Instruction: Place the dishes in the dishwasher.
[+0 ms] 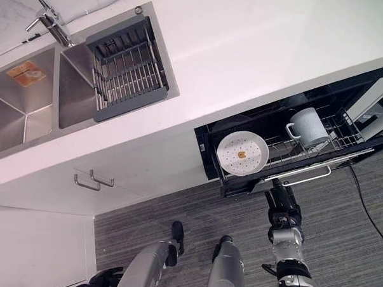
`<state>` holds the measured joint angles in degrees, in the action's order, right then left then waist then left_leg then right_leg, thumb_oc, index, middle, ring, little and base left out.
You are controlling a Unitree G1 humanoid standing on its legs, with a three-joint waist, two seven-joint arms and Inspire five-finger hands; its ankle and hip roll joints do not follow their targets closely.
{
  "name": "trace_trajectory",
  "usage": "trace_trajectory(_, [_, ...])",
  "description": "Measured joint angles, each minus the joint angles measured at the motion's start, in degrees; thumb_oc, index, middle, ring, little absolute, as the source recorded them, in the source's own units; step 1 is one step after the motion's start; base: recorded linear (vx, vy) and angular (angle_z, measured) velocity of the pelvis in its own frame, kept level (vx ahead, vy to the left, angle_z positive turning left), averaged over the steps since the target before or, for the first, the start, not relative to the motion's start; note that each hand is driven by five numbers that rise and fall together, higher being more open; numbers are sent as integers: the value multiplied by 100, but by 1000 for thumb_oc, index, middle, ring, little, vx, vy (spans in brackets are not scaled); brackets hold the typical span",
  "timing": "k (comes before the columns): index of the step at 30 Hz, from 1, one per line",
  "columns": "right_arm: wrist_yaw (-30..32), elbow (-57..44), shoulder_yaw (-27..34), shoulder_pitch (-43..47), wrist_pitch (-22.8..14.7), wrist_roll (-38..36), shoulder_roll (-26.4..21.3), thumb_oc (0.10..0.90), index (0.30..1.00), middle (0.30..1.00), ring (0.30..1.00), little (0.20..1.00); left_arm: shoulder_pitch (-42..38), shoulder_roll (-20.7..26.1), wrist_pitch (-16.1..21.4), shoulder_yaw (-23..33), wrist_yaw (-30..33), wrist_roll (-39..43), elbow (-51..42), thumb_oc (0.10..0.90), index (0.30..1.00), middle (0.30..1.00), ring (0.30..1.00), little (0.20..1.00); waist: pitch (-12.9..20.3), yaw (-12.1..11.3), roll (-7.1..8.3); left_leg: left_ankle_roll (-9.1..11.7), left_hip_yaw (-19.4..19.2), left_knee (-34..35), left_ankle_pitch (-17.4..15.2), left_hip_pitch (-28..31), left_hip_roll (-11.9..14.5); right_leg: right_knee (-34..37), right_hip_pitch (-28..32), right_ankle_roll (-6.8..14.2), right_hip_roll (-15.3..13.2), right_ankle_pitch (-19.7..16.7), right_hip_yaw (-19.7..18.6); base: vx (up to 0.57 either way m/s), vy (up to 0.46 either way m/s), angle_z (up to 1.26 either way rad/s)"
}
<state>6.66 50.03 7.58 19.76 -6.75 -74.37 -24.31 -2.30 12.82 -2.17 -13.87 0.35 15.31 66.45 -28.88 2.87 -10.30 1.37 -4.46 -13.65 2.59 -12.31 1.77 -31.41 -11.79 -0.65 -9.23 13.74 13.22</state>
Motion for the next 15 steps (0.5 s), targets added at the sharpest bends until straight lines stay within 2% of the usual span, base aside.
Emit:
trace_trajectory(6, [80,35,-14,305,187,242,-92,400,300,300,300,300,-12,32,-44,-4,-92,-11,-154,800,900,900,900,900,1,-16,-2,36,50,12,67,-156,5,-123,-188,-28,-3,25,43,-1,0,3])
trace_trajectory(10, [216,35,-20,379,297,356,-223,400,300,300,300,300,-43,43,-120,-3,-95,-40,-224,800,900,900,900,900,1,-157,-2,41,82,14,69,-182,6,-142,-217,-91,4,71,59,0,0,0])
trace_trajectory(15, [281,36,-94,558,439,630,-401,400,300,300,300,300,-60,76,-208,-4,-95,-41,-296,800,900,900,900,900,-2,-165,2,33,146,-8,98,-320,-24,-151,-310,-28,-14,48,129,11,3,5])
